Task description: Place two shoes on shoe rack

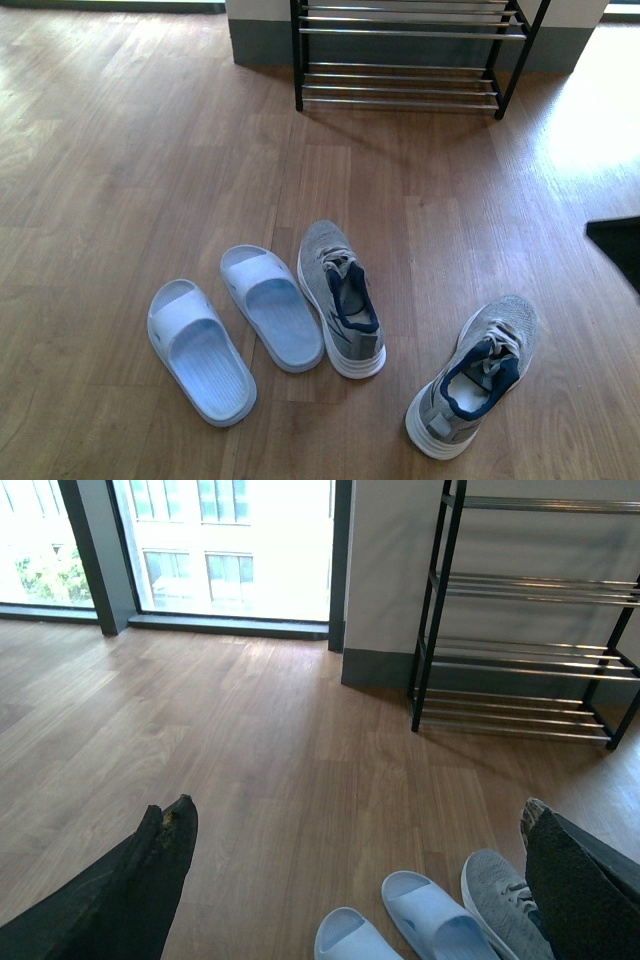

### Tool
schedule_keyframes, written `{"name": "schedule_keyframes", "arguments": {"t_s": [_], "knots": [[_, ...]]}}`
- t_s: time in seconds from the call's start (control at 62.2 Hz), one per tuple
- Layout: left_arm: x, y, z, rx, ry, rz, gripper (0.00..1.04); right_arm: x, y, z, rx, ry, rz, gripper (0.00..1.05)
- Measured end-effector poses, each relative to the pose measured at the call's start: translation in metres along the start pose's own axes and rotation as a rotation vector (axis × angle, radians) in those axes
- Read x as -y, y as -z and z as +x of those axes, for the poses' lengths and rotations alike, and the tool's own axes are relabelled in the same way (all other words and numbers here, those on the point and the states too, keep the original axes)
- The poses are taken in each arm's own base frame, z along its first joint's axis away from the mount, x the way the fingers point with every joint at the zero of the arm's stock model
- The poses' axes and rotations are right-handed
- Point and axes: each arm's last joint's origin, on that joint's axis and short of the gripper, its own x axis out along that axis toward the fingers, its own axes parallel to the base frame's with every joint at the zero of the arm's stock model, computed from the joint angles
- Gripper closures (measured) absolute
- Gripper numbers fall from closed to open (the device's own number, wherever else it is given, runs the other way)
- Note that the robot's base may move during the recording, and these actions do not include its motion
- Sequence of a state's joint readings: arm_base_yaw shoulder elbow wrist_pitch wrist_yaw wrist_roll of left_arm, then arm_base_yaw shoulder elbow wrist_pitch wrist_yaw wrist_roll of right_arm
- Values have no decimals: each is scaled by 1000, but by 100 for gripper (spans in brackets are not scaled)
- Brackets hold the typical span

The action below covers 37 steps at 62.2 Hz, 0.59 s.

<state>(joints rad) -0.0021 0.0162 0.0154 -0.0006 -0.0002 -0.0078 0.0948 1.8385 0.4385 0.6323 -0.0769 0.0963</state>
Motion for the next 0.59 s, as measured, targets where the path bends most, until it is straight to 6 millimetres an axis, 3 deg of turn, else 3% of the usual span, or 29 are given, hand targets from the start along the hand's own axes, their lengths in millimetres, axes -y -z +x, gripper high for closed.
{"name": "schedule_keyframes", "arguments": {"t_s": [0.305, 0.595], "knots": [[0, 0, 0, 0, 0, 0, 9, 7, 75, 92, -352, 81, 86, 9], [0, 0, 0, 0, 0, 0, 9, 18, 100, 147, -447, 130, 233, 9]]}}
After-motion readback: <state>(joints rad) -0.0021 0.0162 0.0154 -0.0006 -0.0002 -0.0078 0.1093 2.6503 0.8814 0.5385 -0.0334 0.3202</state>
